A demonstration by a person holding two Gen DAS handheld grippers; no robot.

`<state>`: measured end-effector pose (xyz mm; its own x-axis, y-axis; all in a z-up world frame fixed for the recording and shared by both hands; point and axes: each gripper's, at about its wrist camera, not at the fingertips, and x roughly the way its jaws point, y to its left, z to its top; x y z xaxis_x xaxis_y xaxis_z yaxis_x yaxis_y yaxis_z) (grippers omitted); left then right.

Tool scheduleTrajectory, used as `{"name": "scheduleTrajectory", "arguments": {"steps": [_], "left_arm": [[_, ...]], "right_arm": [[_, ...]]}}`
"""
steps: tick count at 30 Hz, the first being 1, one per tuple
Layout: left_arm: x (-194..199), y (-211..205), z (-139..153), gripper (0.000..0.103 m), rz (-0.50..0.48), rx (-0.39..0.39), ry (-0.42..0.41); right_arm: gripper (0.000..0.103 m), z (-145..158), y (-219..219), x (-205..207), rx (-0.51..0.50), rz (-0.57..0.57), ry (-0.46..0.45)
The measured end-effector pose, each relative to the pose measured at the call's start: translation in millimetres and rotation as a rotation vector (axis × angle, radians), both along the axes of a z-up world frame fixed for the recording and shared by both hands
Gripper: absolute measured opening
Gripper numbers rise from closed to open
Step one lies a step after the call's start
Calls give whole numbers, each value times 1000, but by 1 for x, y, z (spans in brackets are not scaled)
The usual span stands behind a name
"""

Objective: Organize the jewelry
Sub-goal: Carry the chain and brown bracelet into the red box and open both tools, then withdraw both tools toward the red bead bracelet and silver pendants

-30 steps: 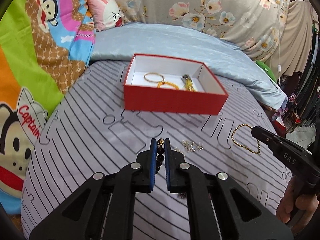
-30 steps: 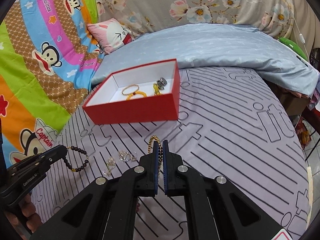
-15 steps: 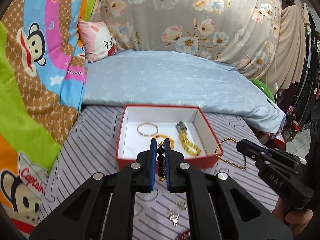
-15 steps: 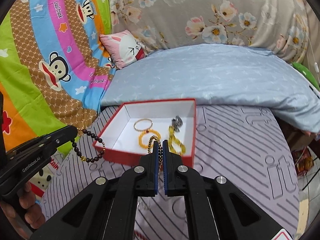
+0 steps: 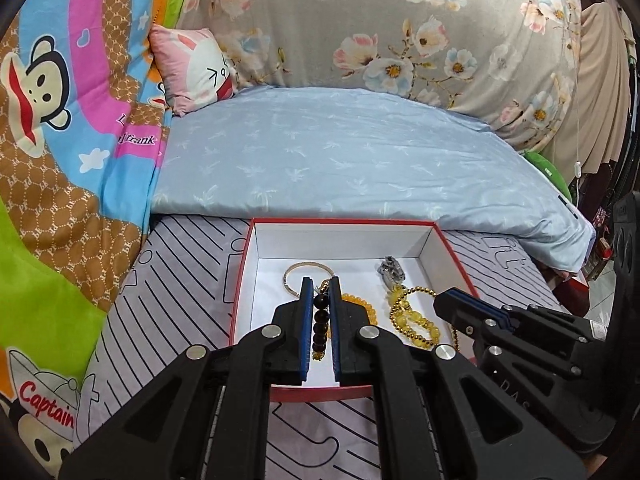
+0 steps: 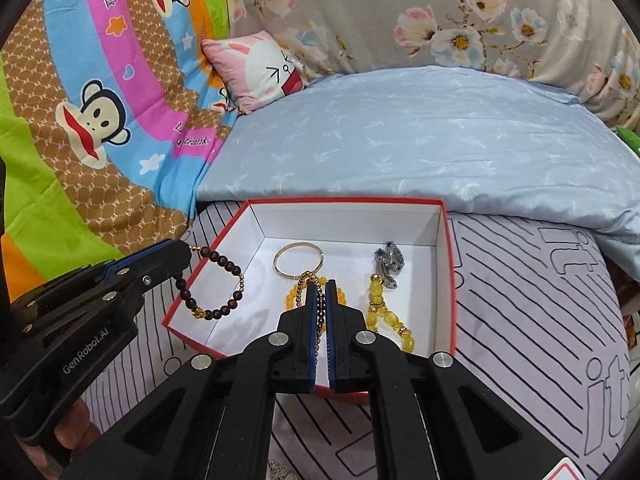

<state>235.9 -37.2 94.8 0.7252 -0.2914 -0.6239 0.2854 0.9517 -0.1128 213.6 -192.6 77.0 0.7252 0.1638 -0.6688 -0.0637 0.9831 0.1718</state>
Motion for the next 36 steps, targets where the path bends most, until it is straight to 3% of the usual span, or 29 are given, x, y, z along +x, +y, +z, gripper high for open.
{"name": "scheduleTrajectory", "arguments": {"steps": [17, 25, 30, 36], "left_arm": [[23, -4, -34, 7, 17, 36, 56], [25, -6, -40, 8, 44, 69, 34], [23, -2, -38, 24, 67, 67, 24], [14, 1, -30, 24, 70, 67, 14]], "right_arm": [[4, -29, 4, 23, -5, 0, 62], [8, -29, 2, 24, -4, -18, 53], [8, -24, -2, 18, 5, -29, 40], [8, -12, -3, 2, -14, -41, 8]]}}
